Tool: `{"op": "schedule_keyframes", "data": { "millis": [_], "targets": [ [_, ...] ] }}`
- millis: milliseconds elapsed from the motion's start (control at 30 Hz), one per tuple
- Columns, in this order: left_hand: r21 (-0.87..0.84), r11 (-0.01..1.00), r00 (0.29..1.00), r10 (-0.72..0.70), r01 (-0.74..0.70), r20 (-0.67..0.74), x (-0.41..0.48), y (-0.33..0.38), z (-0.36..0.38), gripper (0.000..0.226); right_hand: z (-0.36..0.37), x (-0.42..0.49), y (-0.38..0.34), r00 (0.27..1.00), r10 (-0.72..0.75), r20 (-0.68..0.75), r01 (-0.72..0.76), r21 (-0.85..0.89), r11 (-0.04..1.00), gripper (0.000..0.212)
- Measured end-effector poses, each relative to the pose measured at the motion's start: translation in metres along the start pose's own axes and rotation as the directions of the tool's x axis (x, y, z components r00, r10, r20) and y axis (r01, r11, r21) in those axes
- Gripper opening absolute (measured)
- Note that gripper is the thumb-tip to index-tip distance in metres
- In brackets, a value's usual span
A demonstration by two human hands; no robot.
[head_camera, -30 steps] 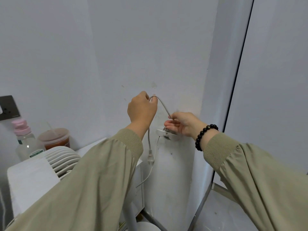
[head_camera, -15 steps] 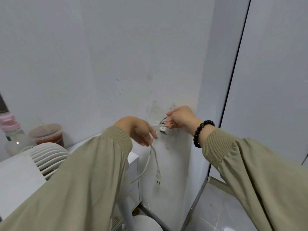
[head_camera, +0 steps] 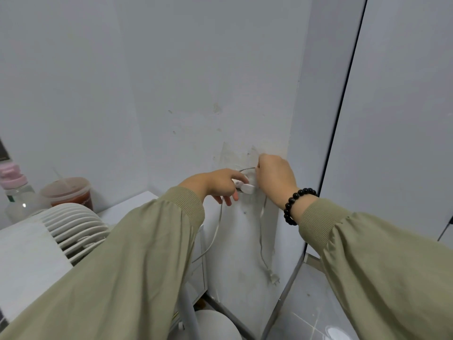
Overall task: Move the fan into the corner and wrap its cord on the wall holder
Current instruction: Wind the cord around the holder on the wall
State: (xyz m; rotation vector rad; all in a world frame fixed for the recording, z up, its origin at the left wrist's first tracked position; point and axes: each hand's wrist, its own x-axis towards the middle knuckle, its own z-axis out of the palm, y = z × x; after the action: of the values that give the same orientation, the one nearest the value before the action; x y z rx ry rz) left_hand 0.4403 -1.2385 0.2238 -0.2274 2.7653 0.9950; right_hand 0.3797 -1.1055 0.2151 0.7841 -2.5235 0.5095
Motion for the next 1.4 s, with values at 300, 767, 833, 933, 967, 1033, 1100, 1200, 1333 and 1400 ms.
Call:
{"op": "schedule_keyframes", "data": {
  "millis": [300,767,833,933,967,1033,1100,1200,1333,1400],
  "targets": [
    [0.008,1.0,0.999,-0.001,0.001,-0.035,0.001,-0.005,-0.004,0.07,0.008,-0.019,0.001,0.993,-0.059,0.106,0.085,-0.261,0.962,0.034],
    [-0.228,0.932,0.934,-0.32,0.281,-0.156,0.007,-0.039,-0.007,0.018,0.086,-0.038,0.01,0.933,0.333,0.135,-0.356,0.459,0.814,0.029],
    [-0.227,0.901,0.905,-0.404,0.369,-0.133,0.011,-0.041,-0.004,0.02,0.096,-0.036,0.007,0.87,0.41,0.274,-0.484,0.631,0.606,0.027],
    [-0.28,0.854,0.865,-0.485,0.438,-0.126,0.018,-0.04,-0.001,0.034,0.097,-0.03,-0.002,0.762,0.368,0.532,-0.603,0.791,0.104,0.022],
    [-0.31,0.836,0.853,-0.508,0.453,-0.121,0.019,-0.039,0.0,0.038,0.094,-0.029,-0.003,0.725,0.343,0.597,-0.626,0.779,-0.032,0.027],
    [-0.414,0.782,0.832,-0.547,0.467,-0.094,0.021,-0.037,0.005,0.041,0.088,-0.028,-0.003,0.67,0.298,0.68,-0.663,0.729,-0.17,0.036],
    [-0.574,0.697,0.829,-0.557,0.43,-0.056,0.022,-0.039,0.012,0.037,0.083,-0.028,-0.002,0.647,0.239,0.724,-0.692,0.689,-0.214,0.036],
    [-0.755,0.558,0.836,-0.549,0.344,-0.025,0.027,-0.05,0.03,0.035,0.077,-0.027,0.001,0.625,0.159,0.765,-0.72,0.643,-0.261,0.04],
    [-0.846,0.429,0.837,-0.545,0.317,0.037,0.037,-0.065,0.05,0.051,0.075,-0.027,0.012,0.628,0.039,0.778,-0.709,0.592,-0.383,0.045],
    [-0.861,0.394,0.843,-0.534,0.32,0.068,0.04,-0.068,0.053,0.061,0.075,-0.029,0.015,0.641,0.002,0.768,-0.7,0.585,-0.409,0.044]
  ]
}}
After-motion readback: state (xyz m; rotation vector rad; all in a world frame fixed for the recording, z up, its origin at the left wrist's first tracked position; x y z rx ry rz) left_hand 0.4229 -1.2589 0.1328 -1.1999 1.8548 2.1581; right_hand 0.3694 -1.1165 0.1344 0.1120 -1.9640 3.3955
